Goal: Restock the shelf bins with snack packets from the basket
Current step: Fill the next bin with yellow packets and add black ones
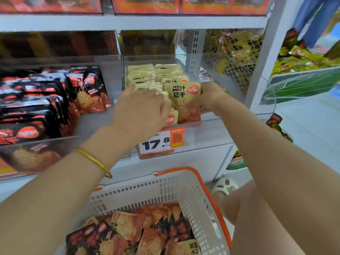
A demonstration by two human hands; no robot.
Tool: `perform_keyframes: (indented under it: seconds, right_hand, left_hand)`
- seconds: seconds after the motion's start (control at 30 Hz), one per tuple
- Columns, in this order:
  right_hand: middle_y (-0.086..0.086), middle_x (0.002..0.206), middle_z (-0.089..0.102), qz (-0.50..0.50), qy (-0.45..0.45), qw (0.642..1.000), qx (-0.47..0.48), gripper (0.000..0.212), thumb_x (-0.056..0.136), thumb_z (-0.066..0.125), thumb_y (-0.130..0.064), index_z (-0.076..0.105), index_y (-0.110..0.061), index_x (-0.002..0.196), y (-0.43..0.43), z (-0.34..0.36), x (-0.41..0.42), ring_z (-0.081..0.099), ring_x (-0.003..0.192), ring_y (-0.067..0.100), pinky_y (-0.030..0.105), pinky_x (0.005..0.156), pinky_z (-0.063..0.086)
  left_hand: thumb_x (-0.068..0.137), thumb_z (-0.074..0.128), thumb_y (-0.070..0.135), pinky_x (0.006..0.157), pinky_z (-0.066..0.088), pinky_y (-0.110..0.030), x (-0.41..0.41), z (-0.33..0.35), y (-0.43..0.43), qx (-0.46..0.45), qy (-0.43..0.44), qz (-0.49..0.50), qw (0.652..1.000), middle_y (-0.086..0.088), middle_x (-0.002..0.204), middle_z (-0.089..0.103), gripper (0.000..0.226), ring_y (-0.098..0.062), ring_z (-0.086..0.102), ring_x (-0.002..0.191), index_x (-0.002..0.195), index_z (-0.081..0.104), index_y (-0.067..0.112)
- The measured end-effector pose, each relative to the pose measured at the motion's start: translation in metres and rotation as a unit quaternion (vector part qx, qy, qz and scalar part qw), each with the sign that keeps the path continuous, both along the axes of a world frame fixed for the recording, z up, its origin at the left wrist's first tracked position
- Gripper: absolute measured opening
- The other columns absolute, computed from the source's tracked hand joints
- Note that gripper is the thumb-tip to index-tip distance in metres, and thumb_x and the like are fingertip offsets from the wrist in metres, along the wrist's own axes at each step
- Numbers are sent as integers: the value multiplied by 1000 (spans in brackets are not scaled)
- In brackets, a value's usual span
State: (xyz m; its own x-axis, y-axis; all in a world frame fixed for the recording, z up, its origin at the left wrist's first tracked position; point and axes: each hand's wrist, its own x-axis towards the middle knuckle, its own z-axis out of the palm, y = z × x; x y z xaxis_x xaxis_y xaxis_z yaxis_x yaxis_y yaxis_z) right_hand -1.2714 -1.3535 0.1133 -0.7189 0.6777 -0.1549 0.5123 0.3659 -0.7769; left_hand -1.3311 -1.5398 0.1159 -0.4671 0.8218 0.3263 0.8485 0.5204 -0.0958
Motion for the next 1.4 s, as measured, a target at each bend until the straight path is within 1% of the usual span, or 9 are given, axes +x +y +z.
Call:
perform_keyframes:
  seconds: [0.17,0.57,0.7,0.8,0.93,1.07,1.13,1.27,1.4]
  right_hand:
    - [12,87,66,-10,-76,992,96,28,79,76,-28,58,-6,78,1,-8,-14,67,82,28,42,81,57]
    - [18,85,67,-13,-60,998,33,30,80,76,-18,49,-5,72,1,-5,-9,67,61,21,31,59,57]
    - [17,83,69,-33,63,987,147,29,79,75,-15,48,-9,86,-23,12,33,70,78,29,47,76,56]
    - [13,69,66,42,158,983,78,25,80,72,-3,49,-12,76,-69,8,80,70,67,28,42,66,59]
    - [7,76,61,236,-117,965,18,10,85,66,-8,56,-10,87,-116,-74,77,70,72,28,39,68,59]
    - [1,73,49,408,-385,813,157,14,91,58,-15,53,-10,79,-124,-202,57,54,83,22,26,59,44]
    - [10,97,60,421,-432,783,150,12,91,60,-15,57,-6,99,-123,-260,72,56,97,27,32,72,44]
    - [13,135,48,386,-506,764,106,71,82,73,-29,35,-7,138,-133,-344,110,52,119,33,42,95,47]
    - [13,147,32,390,-521,737,184,67,88,66,-30,32,-12,143,-148,-377,122,32,135,34,44,103,38]
  left_hand:
    - [91,9,41,110,22,-38,-2,-8,-3,17,41,-5,999,-3,116,67,66,-20,60,110,115,64,15]
    - [95,22,37,113,20,-39,2,-8,-9,93,20,-39,995,-3,118,66,53,-20,58,113,116,64,14]
    - [94,40,25,99,32,-33,29,-16,-41,238,18,-122,963,0,113,67,34,-22,58,106,111,66,12]
    - [90,43,20,90,34,-32,54,-54,-74,244,-11,-159,957,0,112,66,32,-23,57,105,107,68,10]
    - [83,43,22,83,35,-34,58,-137,-104,72,-89,-137,984,2,108,66,32,-20,53,101,103,67,14]
    - [78,34,25,75,51,-36,51,-190,-115,-100,-167,-82,977,1,94,68,37,-23,63,89,91,68,17]
    - [78,31,25,70,53,-38,50,-199,-116,-125,-202,-69,969,0,87,68,38,-24,63,83,87,67,16]
    - [83,45,21,73,52,-37,53,-207,-116,-113,-224,-71,965,2,88,66,24,-22,62,85,90,68,17]
    - [88,52,18,86,48,-40,51,-213,-118,-115,-247,-83,959,1,103,65,21,-23,59,99,104,66,15]
